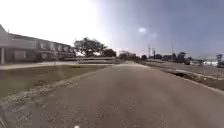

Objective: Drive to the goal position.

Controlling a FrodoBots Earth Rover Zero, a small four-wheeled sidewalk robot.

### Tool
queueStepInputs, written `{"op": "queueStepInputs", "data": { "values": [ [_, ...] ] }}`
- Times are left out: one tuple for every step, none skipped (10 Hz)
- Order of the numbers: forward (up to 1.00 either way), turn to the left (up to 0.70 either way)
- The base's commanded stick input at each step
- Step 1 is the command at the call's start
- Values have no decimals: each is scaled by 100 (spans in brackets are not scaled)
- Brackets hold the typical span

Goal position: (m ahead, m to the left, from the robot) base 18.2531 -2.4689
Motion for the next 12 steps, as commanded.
{"op": "queueStepInputs", "data": {
  "values": [
    [100,-18],
    [100,-24],
    [100,-24],
    [100,-24],
    [100,-24],
    [100,-20],
    [100,-6],
    [100,-3],
    [100,-3],
    [100,-3],
    [100,-3],
    [100,-3]
  ]
}}
